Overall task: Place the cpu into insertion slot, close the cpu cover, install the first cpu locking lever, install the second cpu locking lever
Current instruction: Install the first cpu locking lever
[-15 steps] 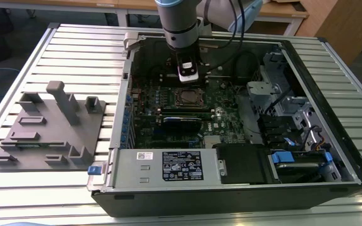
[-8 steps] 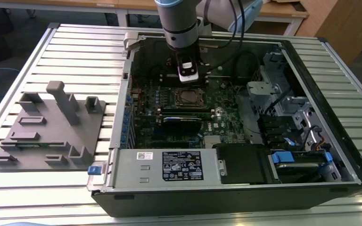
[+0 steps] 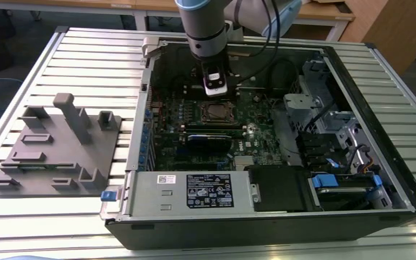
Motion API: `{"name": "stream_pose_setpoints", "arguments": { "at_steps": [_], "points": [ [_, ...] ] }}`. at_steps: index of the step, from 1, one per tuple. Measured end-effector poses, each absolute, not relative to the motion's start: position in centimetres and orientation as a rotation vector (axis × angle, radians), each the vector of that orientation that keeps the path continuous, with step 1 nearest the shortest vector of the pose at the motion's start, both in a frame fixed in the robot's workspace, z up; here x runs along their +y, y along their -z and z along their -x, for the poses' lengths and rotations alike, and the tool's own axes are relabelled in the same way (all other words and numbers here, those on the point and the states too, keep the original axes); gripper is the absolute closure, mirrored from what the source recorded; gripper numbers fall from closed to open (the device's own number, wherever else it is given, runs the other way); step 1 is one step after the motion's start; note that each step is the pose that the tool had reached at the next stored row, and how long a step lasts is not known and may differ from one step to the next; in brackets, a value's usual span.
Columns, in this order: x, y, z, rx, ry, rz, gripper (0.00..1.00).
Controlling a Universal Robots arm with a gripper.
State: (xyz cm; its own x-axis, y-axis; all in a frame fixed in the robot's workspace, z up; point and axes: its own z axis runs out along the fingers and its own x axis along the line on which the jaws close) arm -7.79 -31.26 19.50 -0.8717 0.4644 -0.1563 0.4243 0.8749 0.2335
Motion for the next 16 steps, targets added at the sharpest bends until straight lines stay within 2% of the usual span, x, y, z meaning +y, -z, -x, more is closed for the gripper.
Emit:
{"name": "stream_pose_setpoints", "arguments": {
  "at_steps": [16],
  "points": [
    [-31.28, -19.39, 7.82, 2.831, -0.282, -0.669, 0.9]
  ]
}}
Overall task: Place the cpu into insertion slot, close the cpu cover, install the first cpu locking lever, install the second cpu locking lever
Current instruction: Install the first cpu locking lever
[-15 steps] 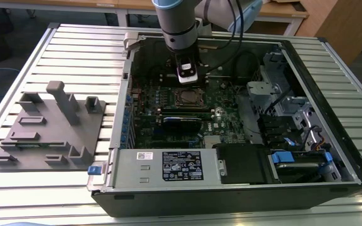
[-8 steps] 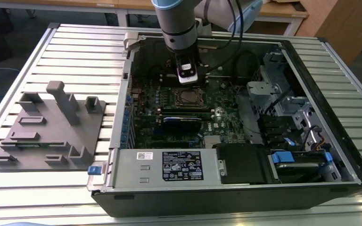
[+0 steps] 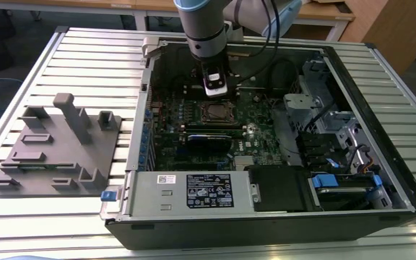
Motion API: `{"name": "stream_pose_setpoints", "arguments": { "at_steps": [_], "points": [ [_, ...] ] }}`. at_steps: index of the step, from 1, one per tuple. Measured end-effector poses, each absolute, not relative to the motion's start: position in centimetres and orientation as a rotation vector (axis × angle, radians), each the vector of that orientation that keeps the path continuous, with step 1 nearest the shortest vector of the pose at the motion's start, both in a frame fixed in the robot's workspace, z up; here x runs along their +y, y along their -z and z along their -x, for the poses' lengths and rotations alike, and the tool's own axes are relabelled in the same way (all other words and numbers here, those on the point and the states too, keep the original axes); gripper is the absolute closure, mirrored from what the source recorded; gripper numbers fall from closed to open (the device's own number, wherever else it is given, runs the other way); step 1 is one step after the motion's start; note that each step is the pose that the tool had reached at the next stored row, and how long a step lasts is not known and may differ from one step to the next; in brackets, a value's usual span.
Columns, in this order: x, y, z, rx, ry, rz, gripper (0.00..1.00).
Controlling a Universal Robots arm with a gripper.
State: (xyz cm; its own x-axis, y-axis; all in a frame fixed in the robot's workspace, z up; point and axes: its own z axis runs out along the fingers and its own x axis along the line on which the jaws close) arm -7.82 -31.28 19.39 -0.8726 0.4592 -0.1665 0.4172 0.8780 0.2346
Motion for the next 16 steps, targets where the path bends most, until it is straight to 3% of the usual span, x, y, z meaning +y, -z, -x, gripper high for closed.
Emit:
{"name": "stream_pose_setpoints", "arguments": {
  "at_steps": [16],
  "points": [
    [-31.27, -19.37, 7.94, 2.826, -0.285, -0.661, 0.9]
  ]
}}
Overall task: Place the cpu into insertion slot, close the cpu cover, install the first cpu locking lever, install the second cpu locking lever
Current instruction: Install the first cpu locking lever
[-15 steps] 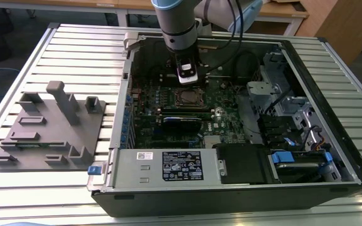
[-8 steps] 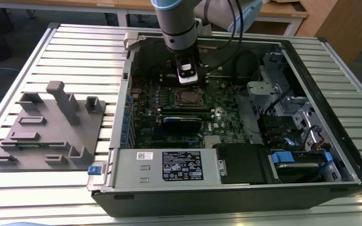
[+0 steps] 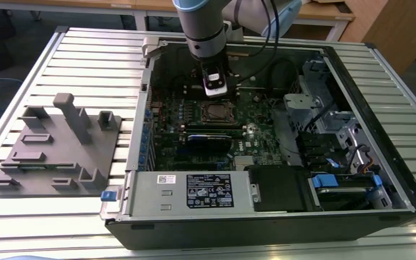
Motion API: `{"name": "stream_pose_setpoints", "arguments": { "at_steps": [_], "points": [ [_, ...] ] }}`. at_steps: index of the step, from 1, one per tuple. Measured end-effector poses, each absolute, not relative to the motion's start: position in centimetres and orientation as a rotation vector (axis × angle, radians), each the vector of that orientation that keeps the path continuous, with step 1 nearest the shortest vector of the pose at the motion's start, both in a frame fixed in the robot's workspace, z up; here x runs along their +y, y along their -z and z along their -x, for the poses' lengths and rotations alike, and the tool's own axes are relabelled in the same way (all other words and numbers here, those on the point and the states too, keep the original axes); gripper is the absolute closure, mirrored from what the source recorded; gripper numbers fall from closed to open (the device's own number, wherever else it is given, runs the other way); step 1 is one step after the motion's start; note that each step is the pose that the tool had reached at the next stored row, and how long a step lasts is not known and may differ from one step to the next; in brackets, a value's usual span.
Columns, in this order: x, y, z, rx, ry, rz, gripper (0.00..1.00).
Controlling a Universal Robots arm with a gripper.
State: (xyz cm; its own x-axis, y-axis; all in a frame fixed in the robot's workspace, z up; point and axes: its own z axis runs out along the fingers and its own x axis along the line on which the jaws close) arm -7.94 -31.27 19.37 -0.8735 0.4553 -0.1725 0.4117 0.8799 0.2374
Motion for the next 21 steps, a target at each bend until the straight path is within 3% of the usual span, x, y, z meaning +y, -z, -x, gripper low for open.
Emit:
{"name": "stream_pose_setpoints", "arguments": {
  "at_steps": [21],
  "points": [
    [-31.15, -19.34, 8.14, 2.817, -0.29, -0.648, 0.9]
  ]
}}
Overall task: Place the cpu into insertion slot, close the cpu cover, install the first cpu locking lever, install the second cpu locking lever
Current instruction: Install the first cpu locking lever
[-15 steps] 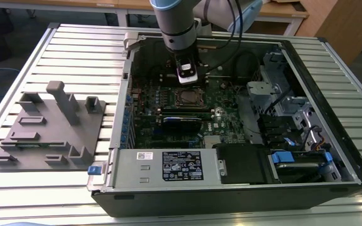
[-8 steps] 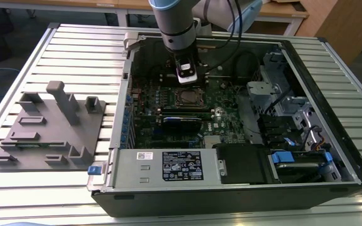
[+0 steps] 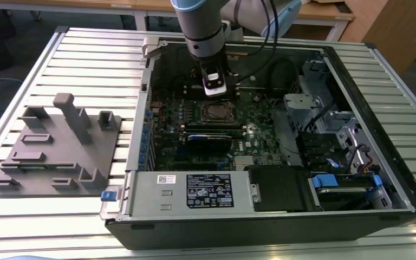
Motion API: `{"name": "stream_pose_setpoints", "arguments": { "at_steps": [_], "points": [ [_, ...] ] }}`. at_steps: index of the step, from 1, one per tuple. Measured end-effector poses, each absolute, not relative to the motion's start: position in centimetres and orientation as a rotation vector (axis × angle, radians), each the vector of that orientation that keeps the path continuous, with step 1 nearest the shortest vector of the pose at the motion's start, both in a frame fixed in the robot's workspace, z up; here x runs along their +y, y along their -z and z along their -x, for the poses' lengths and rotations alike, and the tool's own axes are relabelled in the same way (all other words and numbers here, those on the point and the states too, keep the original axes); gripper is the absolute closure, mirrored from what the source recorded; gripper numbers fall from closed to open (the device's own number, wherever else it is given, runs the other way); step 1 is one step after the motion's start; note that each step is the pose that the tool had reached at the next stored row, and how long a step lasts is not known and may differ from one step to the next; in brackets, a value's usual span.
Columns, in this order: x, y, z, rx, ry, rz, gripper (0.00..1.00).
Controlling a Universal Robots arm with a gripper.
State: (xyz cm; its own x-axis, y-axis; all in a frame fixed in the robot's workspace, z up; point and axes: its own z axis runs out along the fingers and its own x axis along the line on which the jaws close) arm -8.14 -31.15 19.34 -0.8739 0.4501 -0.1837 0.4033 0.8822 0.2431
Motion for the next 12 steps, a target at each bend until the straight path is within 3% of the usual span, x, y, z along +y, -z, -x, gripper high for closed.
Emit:
{"name": "stream_pose_setpoints", "arguments": {
  "at_steps": [12],
  "points": [
    [-31.26, -19.27, 8.14, 2.809, -0.294, -0.638, 0.9]
  ]
}}
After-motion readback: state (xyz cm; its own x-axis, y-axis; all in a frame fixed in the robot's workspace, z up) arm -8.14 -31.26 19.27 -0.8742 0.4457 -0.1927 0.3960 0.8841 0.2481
